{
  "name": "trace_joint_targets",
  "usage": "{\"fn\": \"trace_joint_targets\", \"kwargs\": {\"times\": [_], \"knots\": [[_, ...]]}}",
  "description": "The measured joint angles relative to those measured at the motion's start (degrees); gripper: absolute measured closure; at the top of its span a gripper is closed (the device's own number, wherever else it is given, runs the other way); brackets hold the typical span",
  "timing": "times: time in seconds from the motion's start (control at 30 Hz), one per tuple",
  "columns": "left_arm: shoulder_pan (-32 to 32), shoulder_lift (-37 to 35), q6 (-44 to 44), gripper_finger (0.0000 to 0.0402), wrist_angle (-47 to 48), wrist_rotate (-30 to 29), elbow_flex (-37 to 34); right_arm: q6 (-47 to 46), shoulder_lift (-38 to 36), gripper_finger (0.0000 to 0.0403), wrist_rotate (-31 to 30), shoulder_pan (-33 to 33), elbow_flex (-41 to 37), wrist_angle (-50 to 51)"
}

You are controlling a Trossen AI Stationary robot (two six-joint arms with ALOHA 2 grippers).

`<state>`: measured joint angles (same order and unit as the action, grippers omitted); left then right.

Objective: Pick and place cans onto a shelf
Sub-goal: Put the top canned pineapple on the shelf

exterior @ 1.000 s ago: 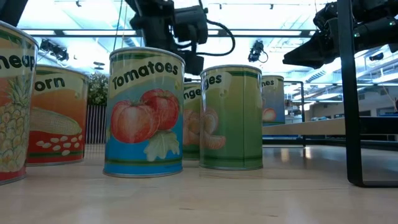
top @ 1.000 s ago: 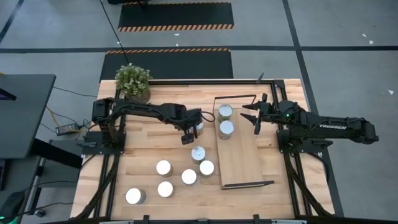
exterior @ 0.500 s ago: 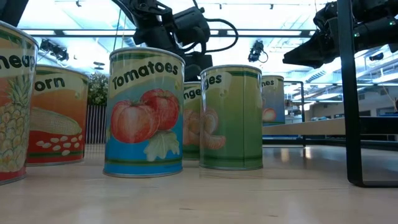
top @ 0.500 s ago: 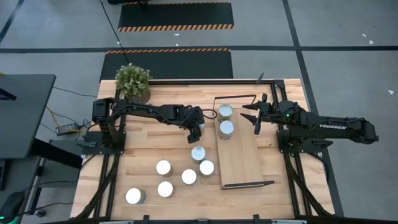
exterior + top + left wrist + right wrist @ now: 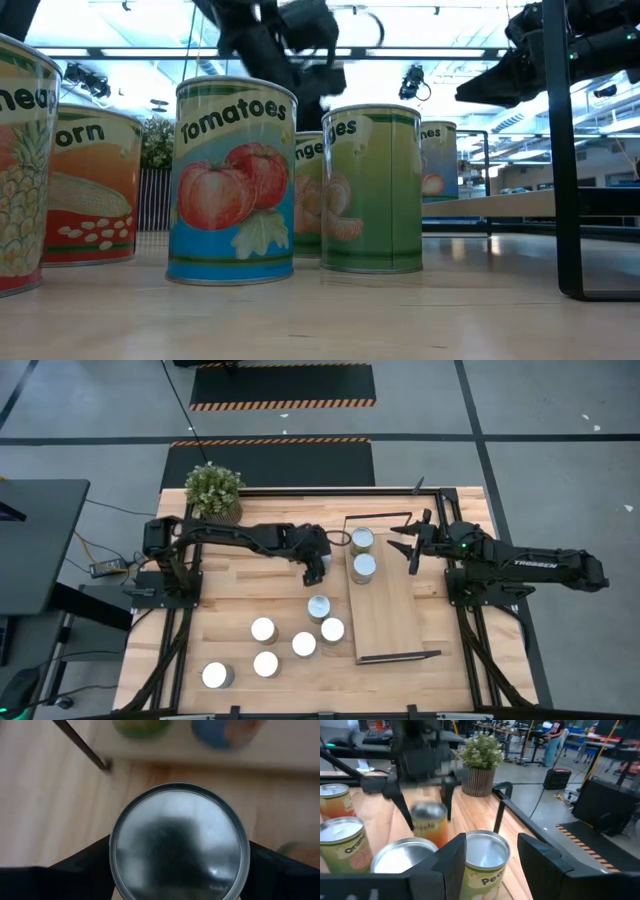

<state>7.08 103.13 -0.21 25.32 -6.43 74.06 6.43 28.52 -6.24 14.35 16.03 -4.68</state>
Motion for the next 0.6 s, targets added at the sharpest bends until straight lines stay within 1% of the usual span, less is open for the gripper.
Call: {"fn": "trace_joint_targets", "kwargs": {"times": [0.07,0.17,0.27,0.37,0.47,0.6], "knots": [[0.14,-0.42,-0.84,0.0092,4.07,-0.99,3.81,0.79,-0.7,0.0218,-0.47,0.0,0.0,0.13],[0.17,-0.11,-2.65,0.0083,13.07,-3.72,10.9,1.85,-2.41,0.0218,-1.23,0.0,0.0,0.49],[-0.24,0.5,-5.15,0.0082,17.72,-7.25,17.22,4.2,-3.83,0.0217,-0.82,-0.1,0.0,0.5],[-0.6,1.35,-7.45,0.0085,19.86,-8.7,22.96,6.56,-3.16,0.0213,0.07,-0.2,-0.02,0.58],[-1.31,1.85,-8.53,0.0085,20.3,-10.3,27.8,7.28,-1.68,0.0198,1.45,-0.2,-0.02,-2.21],[-2.29,1.89,-10.16,0.0085,19.54,-13.01,29.44,7.27,1.19,0.0164,4.17,-0.76,-0.02,-7.06]]}}
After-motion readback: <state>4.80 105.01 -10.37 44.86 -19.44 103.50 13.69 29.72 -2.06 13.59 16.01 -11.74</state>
